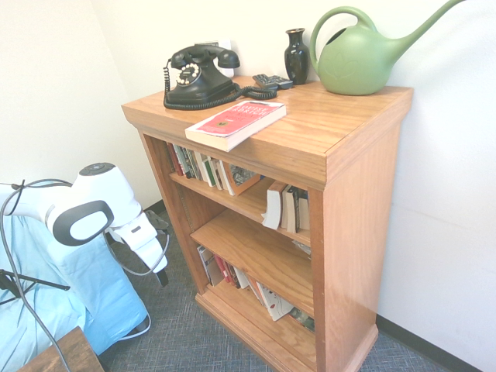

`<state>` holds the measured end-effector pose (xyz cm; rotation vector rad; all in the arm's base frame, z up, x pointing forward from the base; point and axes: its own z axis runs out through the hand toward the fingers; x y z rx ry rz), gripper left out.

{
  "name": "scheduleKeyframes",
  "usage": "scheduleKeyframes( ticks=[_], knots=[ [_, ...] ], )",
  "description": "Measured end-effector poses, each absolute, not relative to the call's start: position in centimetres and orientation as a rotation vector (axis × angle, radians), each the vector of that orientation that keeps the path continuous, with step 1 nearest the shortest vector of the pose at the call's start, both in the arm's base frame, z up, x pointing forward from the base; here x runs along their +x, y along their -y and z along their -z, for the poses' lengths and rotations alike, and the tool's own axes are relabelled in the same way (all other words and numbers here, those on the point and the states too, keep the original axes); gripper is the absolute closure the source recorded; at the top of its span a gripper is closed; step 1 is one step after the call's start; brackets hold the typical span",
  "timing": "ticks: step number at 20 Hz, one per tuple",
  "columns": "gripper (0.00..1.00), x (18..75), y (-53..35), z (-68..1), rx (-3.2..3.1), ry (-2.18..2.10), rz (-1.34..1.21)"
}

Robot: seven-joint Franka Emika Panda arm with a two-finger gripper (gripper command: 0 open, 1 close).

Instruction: Organize the shelf

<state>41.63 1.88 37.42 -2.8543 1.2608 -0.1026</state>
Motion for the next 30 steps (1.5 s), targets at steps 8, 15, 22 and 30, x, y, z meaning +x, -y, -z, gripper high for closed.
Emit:
scheduleKeyframes(
  ticks=[8, 15, 22, 30],
  knots=[
    [0.00, 43.1, -0.1, -39.9, -2.910, -1.312, 0.157],
    [0.00, 44.4, 2.2, -48.8, -3.126, -1.529, 0.479],
    [0.00, 46.0, -1.1, -58.5, -3.345, -1.705, 0.928],
    [0.00, 49.4, -3.9, -62.7, -3.488, -1.852, 1.181]
  ],
)
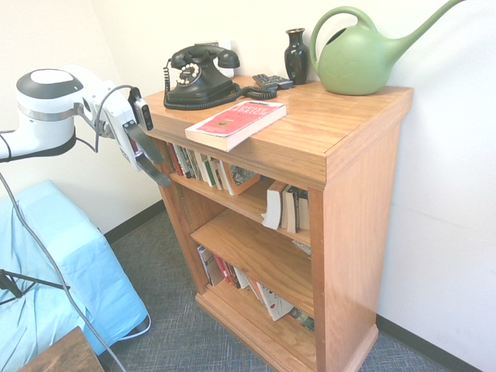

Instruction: Organize the shelf

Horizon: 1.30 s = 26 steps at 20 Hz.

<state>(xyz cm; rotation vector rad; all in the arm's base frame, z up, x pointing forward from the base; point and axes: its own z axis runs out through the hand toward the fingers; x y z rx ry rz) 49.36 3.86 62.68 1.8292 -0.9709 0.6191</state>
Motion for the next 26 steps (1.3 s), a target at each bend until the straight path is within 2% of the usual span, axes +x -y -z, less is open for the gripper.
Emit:
scheduleKeyframes(
  ticks=[12, 26],
  knots=[
    [0.00, 55.9, -3.7, -61.3, 1.600, 0.869, -0.630],
    [0.00, 59.8, -3.0, -61.2, 1.538, 0.845, -0.653]
  ],
)
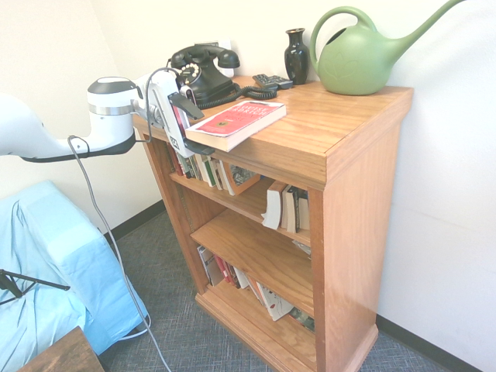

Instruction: Organize the shelf

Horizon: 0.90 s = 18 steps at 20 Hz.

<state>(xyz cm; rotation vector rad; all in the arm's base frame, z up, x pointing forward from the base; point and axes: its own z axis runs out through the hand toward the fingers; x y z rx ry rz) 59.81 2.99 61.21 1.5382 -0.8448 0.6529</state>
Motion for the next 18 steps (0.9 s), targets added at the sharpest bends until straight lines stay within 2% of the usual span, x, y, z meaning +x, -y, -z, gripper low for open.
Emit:
scheduleKeyframes(
  ticks=[3, 4, 18],
  knots=[
    [0.00, 60.36, -2.91, -61.43, 1.538, 0.846, -0.652],
    [1.00, 60.49, -2.84, -61.43, 1.538, 0.846, -0.651],
    [1.00, 60.92, -2.21, -61.48, 1.533, 0.846, -0.637]
  ],
)
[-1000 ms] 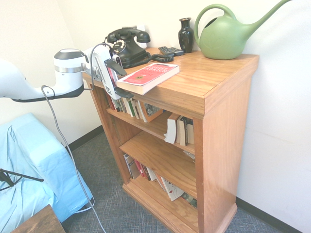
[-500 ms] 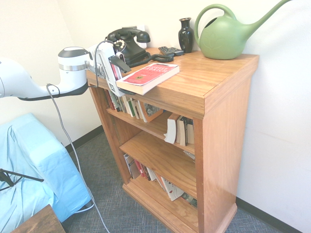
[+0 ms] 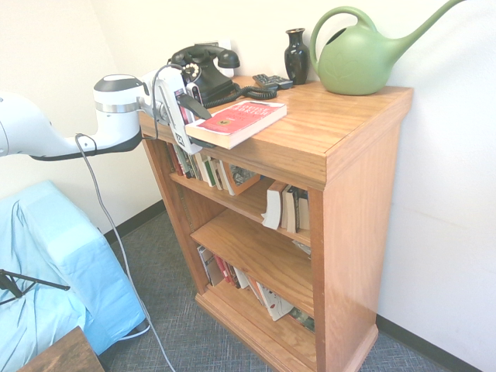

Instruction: Organize the shelf

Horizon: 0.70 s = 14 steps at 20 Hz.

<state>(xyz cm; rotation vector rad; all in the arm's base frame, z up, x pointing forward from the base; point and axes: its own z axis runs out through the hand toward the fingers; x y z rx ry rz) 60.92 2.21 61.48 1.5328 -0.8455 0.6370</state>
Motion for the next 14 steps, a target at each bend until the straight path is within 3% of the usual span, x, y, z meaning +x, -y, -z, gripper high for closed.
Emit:
scheduleKeyframes(
  ticks=[14],
  knots=[
    [1.00, 61.6, -1.4, -60.1, 1.544, 0.836, -0.626]
  ],
)
